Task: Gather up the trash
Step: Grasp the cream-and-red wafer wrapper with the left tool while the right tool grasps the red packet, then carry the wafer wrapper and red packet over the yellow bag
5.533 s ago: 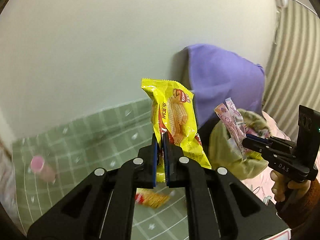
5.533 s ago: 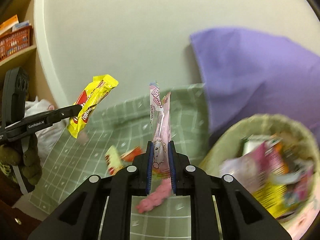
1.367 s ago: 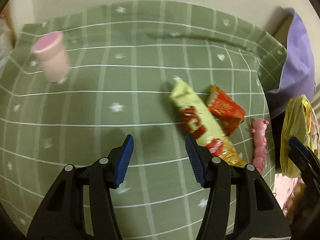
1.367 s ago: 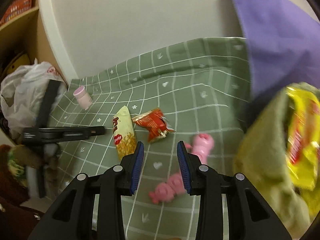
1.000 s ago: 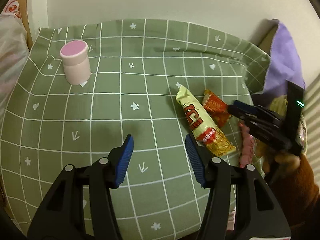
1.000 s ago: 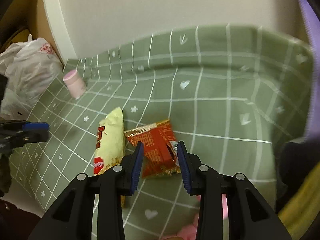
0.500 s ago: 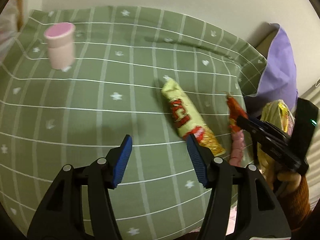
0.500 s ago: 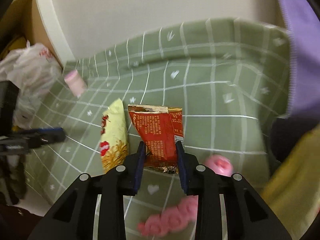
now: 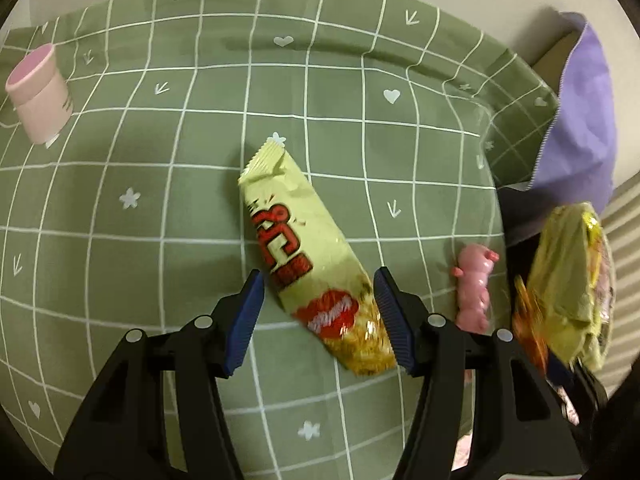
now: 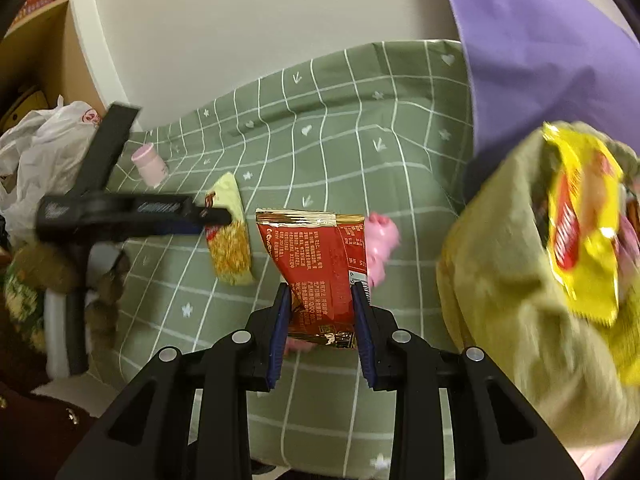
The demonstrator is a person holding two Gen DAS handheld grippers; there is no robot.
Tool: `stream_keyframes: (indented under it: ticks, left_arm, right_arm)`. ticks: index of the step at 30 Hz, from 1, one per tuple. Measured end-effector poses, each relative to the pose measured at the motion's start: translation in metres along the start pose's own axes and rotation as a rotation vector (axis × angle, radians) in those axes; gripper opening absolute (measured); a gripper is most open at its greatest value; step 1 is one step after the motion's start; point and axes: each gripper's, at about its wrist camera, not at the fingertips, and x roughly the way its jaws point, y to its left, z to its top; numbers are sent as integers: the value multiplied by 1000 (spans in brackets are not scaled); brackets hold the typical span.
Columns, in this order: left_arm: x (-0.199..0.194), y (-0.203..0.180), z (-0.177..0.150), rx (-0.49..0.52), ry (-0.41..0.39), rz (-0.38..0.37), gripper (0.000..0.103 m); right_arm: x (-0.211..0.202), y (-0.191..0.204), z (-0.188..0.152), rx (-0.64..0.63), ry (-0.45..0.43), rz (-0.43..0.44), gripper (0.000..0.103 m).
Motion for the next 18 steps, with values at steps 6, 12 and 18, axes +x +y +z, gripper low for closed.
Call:
stream_keyframes:
  ticks: [6, 12, 18]
  left_arm:
    - [7, -9, 12, 75, -9, 39, 38]
    - [-30, -14, 9, 153, -93, 19, 33]
    - [-69, -18, 5, 210, -176, 7, 32]
  right_arm:
    - [-13, -3, -9, 30, -17, -5, 29]
    - [-18, -4, -9, 57, -59, 14, 29]
    - [-20, 8, -1, 23, -89, 32, 29]
